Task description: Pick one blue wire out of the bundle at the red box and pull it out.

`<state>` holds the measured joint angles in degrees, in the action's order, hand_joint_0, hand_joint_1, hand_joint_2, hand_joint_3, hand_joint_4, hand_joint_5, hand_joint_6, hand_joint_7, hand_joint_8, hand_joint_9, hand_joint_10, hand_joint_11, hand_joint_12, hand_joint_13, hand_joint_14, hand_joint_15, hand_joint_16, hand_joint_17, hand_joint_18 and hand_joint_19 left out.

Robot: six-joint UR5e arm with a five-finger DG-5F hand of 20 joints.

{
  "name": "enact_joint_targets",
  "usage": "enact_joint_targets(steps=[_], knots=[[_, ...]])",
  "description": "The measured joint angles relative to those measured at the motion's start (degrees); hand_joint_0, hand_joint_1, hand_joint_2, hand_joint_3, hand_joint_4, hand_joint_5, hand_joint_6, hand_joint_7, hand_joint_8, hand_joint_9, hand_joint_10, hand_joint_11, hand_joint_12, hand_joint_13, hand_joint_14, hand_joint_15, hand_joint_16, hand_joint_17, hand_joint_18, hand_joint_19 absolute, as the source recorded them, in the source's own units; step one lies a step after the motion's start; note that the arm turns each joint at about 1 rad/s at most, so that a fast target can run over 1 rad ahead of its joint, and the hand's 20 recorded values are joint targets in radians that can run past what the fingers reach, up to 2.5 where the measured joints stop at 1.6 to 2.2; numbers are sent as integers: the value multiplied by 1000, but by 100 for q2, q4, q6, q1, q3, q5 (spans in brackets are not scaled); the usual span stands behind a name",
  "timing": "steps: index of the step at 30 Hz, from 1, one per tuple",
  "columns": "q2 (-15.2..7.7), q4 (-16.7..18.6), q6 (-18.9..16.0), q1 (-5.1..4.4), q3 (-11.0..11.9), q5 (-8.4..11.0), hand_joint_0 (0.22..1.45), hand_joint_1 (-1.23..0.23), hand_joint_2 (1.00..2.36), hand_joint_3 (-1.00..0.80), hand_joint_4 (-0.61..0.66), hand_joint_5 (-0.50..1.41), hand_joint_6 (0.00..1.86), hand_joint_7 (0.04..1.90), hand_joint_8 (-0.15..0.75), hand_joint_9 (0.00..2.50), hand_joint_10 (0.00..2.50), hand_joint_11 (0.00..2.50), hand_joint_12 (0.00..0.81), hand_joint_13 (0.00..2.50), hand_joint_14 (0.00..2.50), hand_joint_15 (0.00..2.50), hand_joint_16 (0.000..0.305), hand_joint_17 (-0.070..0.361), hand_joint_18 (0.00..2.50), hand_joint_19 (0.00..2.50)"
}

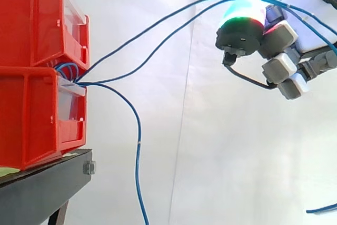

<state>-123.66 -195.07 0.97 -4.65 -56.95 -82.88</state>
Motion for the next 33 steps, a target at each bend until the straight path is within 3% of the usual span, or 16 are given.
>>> enact_joint_targets(steps=[3, 5, 9, 13, 17, 22, 33], knots=[[0, -3, 0, 0, 0, 0, 691, -893, 1012, -335, 137, -176, 962, 907, 345, 972, 13, 801, 433, 936, 18, 567, 52, 116, 929, 510], [0, -4, 0, 0, 0, -1, 646, -937, 1000, -500, 181, -183, 958, 878, 339, 947, 12, 795, 435, 925, 19, 559, 52, 116, 921, 510], [0, -9, 0, -1, 0, -23, 544, -914, 1000, -500, 203, -186, 958, 843, 347, 943, 12, 792, 445, 925, 19, 572, 54, 122, 926, 507], [0, -9, 0, -1, 0, -40, 456, -769, 1000, -500, 210, -161, 939, 853, 385, 1009, 9, 779, 475, 950, 16, 569, 60, 135, 965, 526], [0, -12, 0, -1, 0, -43, 485, -570, 1000, -500, 195, -134, 909, 939, 391, 1114, 13, 775, 468, 966, 17, 565, 58, 131, 951, 554], [0, -14, 0, -1, 0, -44, 553, -639, 1000, -496, 192, -131, 901, 990, 374, 1104, 13, 783, 449, 956, 17, 575, 54, 121, 930, 570], [0, -14, 5, -7, 0, -44, 624, -820, 1015, -293, 153, -124, 922, 1052, 373, 1120, 13, 801, 440, 972, 19, 565, 52, 117, 966, 550]])
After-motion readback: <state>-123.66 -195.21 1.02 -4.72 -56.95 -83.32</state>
